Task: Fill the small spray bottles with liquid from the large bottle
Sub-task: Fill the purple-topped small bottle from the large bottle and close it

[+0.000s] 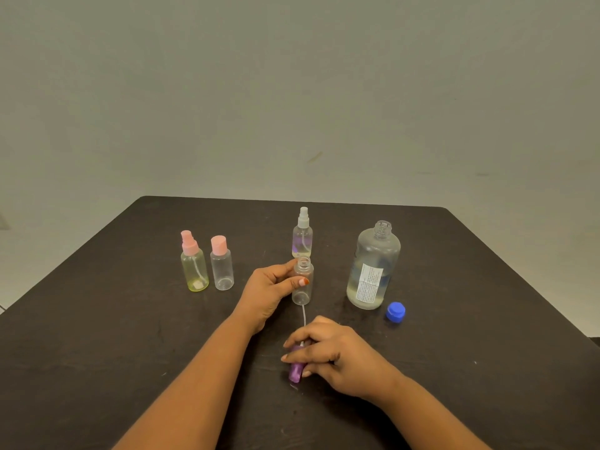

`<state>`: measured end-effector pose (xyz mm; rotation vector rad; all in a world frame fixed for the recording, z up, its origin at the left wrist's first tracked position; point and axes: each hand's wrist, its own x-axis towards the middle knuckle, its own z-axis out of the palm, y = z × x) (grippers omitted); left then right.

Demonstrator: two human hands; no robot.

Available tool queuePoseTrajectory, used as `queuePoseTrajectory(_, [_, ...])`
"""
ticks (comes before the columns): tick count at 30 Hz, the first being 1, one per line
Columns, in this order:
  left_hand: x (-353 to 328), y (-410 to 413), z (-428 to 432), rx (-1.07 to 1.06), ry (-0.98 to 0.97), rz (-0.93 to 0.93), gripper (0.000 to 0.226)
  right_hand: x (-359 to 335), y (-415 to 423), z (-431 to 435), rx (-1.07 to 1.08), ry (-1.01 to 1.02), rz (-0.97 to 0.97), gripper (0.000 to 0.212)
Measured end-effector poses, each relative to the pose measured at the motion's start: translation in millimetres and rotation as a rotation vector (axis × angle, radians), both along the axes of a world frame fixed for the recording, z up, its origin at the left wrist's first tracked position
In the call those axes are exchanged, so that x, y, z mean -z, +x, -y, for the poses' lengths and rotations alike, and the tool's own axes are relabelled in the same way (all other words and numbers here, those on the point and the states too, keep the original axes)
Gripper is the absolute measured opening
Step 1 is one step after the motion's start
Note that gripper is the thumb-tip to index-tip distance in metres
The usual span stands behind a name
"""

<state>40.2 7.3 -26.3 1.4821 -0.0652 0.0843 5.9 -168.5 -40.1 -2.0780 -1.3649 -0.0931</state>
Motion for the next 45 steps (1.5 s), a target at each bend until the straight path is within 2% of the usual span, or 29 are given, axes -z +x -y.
queuePoseTrajectory(9, [2, 1, -1, -0.045, 0.068, 0.010, 0.031, 1, 0, 1, -0.010, 0.017, -0.016, 0.030])
queuePoseTrajectory(13, [1, 0, 1, -0.057, 0.084, 0.022, 0.035, -3, 1, 4, 0.061, 0.162, -0.072, 0.033])
queuePoseTrajectory(15, [2, 1, 1, -0.064, 0.094, 0.026, 0.036, -11, 2, 6, 0.149, 0.315, 0.003, 0.030])
queuePoseTrajectory(18, [2, 0, 2, -0.068, 0.085, 0.016, 0.035, -29, 9, 14, 0.408, 0.564, 0.274, 0.021])
queuePoseTrajectory(21, [0, 0, 3, -0.076, 0.106, 0.010, 0.035, -46, 25, 23, 0.672, 0.685, 0.505, 0.028])
queuePoseTrajectory(23, [0, 0, 3, -0.089, 0.121, 0.019, 0.035, -49, 34, 22, 0.816, 0.754, 0.449, 0.044])
queuePoseTrajectory(25, [-1, -2, 4, -0.102, 0.130, 0.018, 0.035, -43, 41, 17, 0.930, 0.805, 0.306, 0.064])
queuePoseTrajectory(28, [-3, -2, 5, -0.115, 0.146, 0.010, 0.037, -27, 45, 6, 1.086, 0.778, 0.136, 0.092])
queuePoseTrajectory(30, [-3, -2, 5, -0.117, 0.155, 0.011, 0.036, -21, 46, -2, 1.163, 0.765, 0.066, 0.099])
queuePoseTrajectory(37, [-4, -2, 3, -0.133, 0.048, -0.033, 0.030, -12, 46, -4, 1.218, 0.739, -0.004, 0.084])
queuePoseTrajectory(41, [-2, -2, 7, -0.146, 0.179, 0.007, 0.033, -12, 47, 1, 1.209, 0.741, -0.024, 0.073])
queuePoseTrajectory(45, [0, -1, 7, -0.162, 0.234, 0.032, 0.033, -11, 51, 1, 1.191, 0.760, -0.056, 0.071])
